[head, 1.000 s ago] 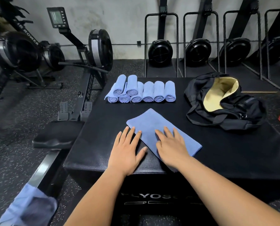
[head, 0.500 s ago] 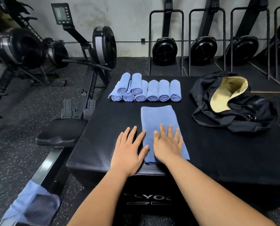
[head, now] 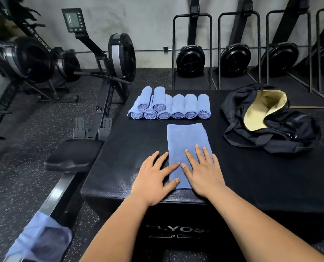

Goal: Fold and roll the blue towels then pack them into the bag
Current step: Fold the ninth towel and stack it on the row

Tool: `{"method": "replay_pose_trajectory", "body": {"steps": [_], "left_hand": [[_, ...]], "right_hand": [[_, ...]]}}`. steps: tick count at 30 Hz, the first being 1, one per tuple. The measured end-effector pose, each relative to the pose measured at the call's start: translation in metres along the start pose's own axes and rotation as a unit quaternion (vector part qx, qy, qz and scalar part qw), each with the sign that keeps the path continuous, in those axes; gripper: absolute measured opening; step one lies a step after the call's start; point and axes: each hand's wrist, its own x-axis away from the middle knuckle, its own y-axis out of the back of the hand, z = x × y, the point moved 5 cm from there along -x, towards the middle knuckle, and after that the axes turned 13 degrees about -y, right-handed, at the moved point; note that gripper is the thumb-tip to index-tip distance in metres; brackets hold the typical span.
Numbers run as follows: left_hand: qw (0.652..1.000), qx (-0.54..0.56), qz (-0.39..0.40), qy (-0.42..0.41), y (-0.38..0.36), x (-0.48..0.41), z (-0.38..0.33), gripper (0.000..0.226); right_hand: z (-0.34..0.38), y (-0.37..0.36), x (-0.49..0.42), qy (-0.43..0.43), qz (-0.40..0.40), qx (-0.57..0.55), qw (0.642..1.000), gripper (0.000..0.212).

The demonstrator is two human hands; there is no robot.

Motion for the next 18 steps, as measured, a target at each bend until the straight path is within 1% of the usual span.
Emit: {"method": "replay_pose_trajectory", "body": {"steps": [5, 8, 10, 12, 15, 16, 18], "left_hand": [[1.0, 0.006, 0.02, 0.01, 0.001, 0.0, 0.0, 0.061], [1.0, 0.005, 0.014, 0.007, 0.002, 0.001, 0.0, 0.06], [1.0, 0.01, -0.003, -0.003, 0.004, 0.002, -0.002, 0.058], [0.999, 0.029, -0.03, -0.014, 0.007, 0.003, -0.004, 0.055], [0.995, 0.057, -0.072, -0.035, 0.014, 0.005, -0.007, 0.043], [0.994, 0.057, -0.082, -0.049, 0.016, 0.005, -0.009, 0.038], [0.992, 0.052, -0.091, -0.074, 0.018, 0.005, -0.014, 0.031]], "right_hand": [[-0.029, 0.004, 0.011, 0.093, 0.008, 0.014, 0.996, 0.073], [-0.059, 0.008, 0.016, 0.13, 0.012, 0.025, 0.991, 0.07], [-0.075, 0.009, 0.022, 0.142, 0.001, 0.022, 0.99, 0.069], [-0.081, 0.01, 0.03, 0.153, -0.041, 0.0, 0.987, 0.066], [-0.081, 0.017, 0.039, 0.191, -0.136, -0.063, 0.97, 0.054], [-0.081, 0.018, 0.041, 0.207, -0.157, -0.083, 0.962, 0.05], [-0.082, 0.019, 0.044, 0.219, -0.173, -0.111, 0.954, 0.044]]}}
